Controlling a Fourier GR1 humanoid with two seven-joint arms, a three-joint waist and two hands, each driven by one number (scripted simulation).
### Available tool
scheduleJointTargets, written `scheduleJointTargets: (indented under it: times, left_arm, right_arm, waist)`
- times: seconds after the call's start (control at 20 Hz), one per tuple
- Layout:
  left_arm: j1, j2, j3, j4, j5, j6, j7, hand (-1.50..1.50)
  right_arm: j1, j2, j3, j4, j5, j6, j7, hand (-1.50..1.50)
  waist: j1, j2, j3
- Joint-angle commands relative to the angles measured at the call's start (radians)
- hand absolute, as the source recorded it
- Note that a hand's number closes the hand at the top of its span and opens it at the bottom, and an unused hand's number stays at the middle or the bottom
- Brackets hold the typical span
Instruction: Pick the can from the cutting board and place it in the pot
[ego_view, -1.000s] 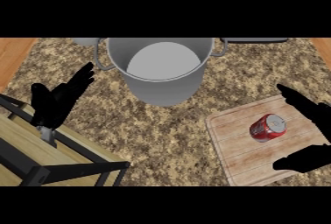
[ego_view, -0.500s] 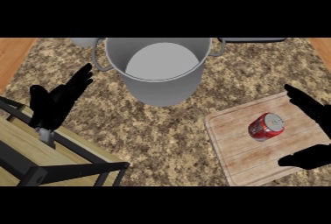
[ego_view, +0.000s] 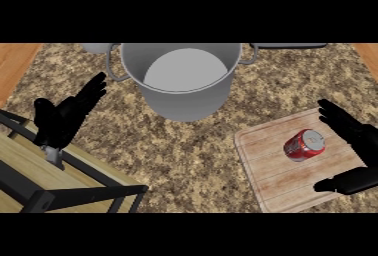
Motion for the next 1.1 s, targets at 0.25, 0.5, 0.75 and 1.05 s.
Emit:
scheduleJointTargets:
  times: [0.25,0.5,0.75,1.05]
  left_arm:
    - [0.155,-0.127,-0.068,0.082,0.002,0.01,-0.023,0.0]
    - [0.138,-0.099,-0.031,0.096,0.022,-0.015,-0.021,0.0]
    - [0.15,-0.138,-0.072,0.057,-0.01,0.016,-0.001,0.0]
    - [0.118,-0.133,-0.048,0.097,0.007,-0.008,-0.015,0.0]
  right_arm:
    - [-0.002,0.091,-0.005,0.162,-0.036,0.027,-0.079,-1.5]
    - [-0.032,0.094,0.015,0.203,-0.005,0.067,-0.123,1.5]
    - [-0.031,0.119,0.041,0.278,0.076,0.072,-0.258,1.5]
    - [-0.037,0.203,0.045,0.367,0.073,0.073,-0.371,1.5]
  waist:
    - [0.016,0.025,-0.029]
    - [0.015,0.022,-0.031]
    - [0.019,0.021,-0.029]
    - [0.009,0.026,-0.029]
